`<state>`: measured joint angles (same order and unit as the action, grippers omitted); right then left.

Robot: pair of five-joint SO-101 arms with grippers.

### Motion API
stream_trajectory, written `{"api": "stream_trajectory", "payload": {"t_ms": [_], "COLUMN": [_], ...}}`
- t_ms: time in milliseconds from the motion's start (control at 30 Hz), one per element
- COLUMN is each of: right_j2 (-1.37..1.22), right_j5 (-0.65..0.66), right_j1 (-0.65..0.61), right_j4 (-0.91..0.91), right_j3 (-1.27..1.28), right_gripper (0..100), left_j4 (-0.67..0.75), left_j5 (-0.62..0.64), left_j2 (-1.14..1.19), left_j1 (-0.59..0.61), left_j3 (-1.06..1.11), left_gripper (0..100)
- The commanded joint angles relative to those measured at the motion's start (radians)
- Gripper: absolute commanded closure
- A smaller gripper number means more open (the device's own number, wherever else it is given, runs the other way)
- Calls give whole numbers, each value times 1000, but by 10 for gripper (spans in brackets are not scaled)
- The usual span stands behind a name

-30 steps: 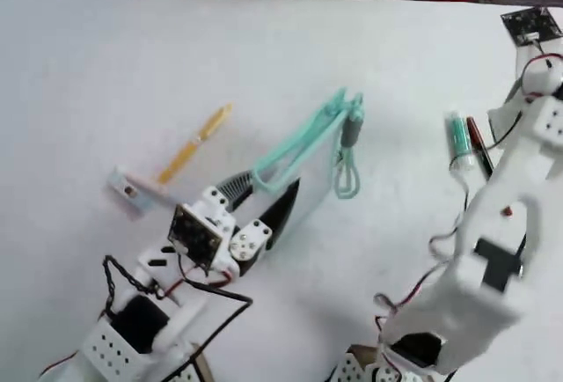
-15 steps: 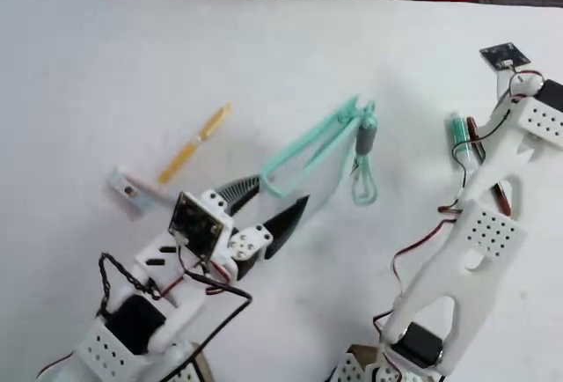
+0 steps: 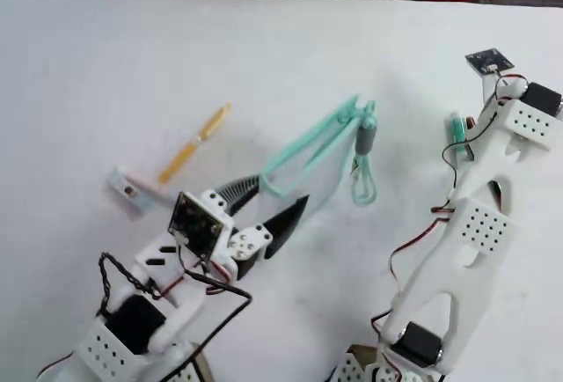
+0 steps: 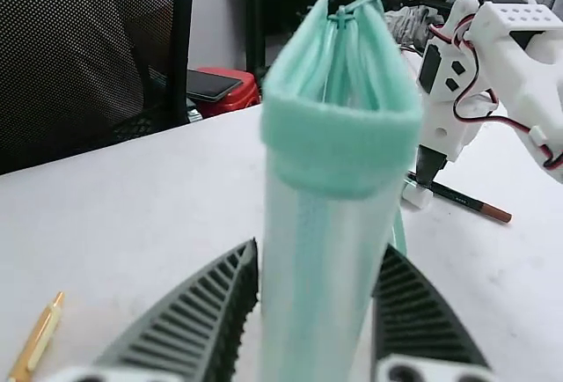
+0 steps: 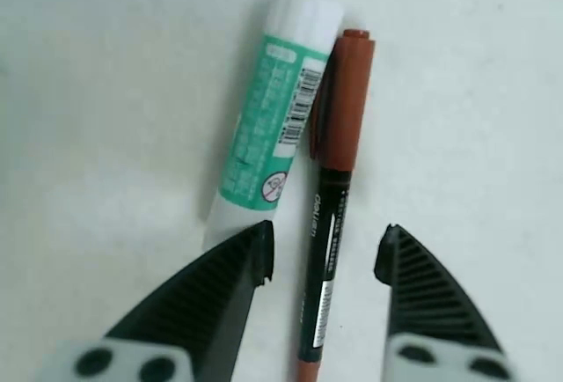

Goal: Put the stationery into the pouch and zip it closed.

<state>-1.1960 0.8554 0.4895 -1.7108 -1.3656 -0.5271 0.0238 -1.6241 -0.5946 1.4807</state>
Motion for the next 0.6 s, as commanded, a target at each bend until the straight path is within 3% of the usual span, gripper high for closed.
{"api": "stream_trajectory", "payload": {"t_ms": [0,567], "right_j2": [-18,-76], "right_j5": [12,14], "right_j1": [-13,-15], "right_j4": [18,134], "right_j3": [-32,-32], "right_gripper": [800,801], "left_j4": [-2,5], "left_j5": [8,11], "left_j2": [-8,-7], "left_j1": [10,61], "left_j3": [-34,-34], "left_gripper": [797,797]}}
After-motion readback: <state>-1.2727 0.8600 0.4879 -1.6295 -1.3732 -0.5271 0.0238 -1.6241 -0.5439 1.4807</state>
